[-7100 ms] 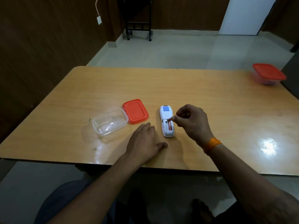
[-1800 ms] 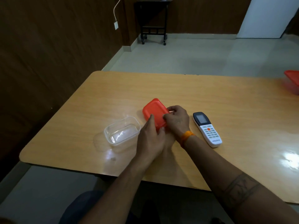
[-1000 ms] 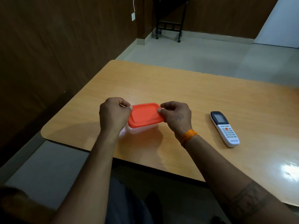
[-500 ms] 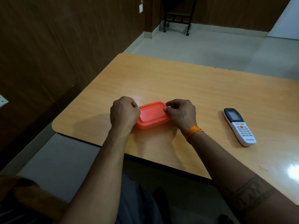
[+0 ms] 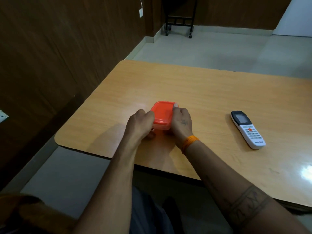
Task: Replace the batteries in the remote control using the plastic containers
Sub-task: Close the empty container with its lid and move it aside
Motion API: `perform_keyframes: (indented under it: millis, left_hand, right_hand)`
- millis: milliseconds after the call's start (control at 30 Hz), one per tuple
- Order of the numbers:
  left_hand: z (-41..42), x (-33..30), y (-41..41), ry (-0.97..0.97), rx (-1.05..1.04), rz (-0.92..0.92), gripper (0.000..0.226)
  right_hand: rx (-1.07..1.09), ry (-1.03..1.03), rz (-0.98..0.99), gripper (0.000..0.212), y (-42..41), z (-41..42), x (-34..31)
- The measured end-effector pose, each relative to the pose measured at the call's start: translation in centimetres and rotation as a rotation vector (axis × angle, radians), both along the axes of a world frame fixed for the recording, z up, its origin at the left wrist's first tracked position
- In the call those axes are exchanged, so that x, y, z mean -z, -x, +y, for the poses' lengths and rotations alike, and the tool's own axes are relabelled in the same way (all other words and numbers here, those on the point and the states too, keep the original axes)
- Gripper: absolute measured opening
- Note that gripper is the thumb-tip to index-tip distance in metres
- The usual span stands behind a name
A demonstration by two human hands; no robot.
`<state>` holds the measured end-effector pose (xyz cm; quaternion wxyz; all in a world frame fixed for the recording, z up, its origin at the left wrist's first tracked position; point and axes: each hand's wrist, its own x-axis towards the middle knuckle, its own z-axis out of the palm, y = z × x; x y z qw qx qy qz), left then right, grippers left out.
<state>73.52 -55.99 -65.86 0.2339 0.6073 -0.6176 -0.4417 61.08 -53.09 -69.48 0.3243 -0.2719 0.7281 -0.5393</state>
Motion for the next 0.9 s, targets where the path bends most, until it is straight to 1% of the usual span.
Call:
perform_keyframes:
  millis: [67, 100, 167, 200, 233, 333, 433, 500, 533, 633, 667, 733, 833, 900]
  left_hand:
    - [-0.2, 0.1, -0.2, -0.077, -0.032, 0.104, 0.044]
    - [-0.4, 0.1, -0.3, -0.072, -0.050, 0.105, 0.055]
    - [-0.6, 0.2, 0.0, -0.009, -0.064, 0.019, 0.075]
    - [-0.4, 0.2, 0.2, 0.043, -0.057, -0.035, 0.079]
    - [-0.2, 0.2, 0.5, 0.087, -0.048, -0.073, 0.080]
    - [0.4, 0.1, 1.2, 0.166, -0.013, -0.088, 0.075]
    - [0.4, 0.3, 1.6, 0.182, -0.020, -0.069, 0.070]
    - [0.1, 0.5, 1.6, 0.157, -0.021, -0.030, 0.070]
    - [0.0, 0.6, 1.5, 0.146, -0.009, -0.003, 0.069]
    - [0.4, 0.7, 1.4, 0.145, 0.067, 0.048, 0.060]
    - [0.5, 0.7, 1.4, 0.141, 0.067, 0.062, 0.059]
    - [0.7, 0.6, 1.4, 0.101, 0.015, 0.110, 0.065]
    - [0.7, 0.4, 1.0, -0.002, -0.046, 0.156, 0.080]
    - [0.6, 0.4, 0.7, -0.051, -0.043, 0.172, 0.081]
  right_hand:
    - [-0.089, 0.070, 0.039, 0.047, 0.3, 0.5, 0.4]
    - [-0.129, 0.084, 0.045, 0.042, 0.5, 0.5, 0.8]
    - [-0.179, 0.114, 0.056, 0.035, 0.5, 0.8, 1.1]
    - [-0.180, 0.130, 0.073, 0.034, 0.5, 0.8, 1.2]
    - [-0.165, 0.146, 0.108, 0.034, 0.5, 0.9, 1.3]
    - [-0.098, 0.179, 0.244, 0.038, 0.8, 0.9, 1.6]
    - [-0.085, 0.204, 0.270, 0.036, 1.1, 1.0, 1.3]
    - [-0.093, 0.187, 0.263, 0.036, 1.5, 0.9, 0.8]
    - [-0.100, 0.166, 0.246, 0.040, 1.7, 0.8, 0.3]
    - [-0.122, 0.102, 0.216, 0.061, 2.3, 0.7, -1.0]
    - [-0.123, 0.089, 0.210, 0.065, 2.4, 0.7, -1.2]
    - [-0.130, 0.077, 0.174, 0.066, 2.2, 0.8, -1.3]
    - [-0.103, 0.062, 0.128, 0.066, 1.5, 1.2, -0.9]
    - [-0.069, 0.027, 0.090, 0.067, 1.1, 1.4, -0.7]
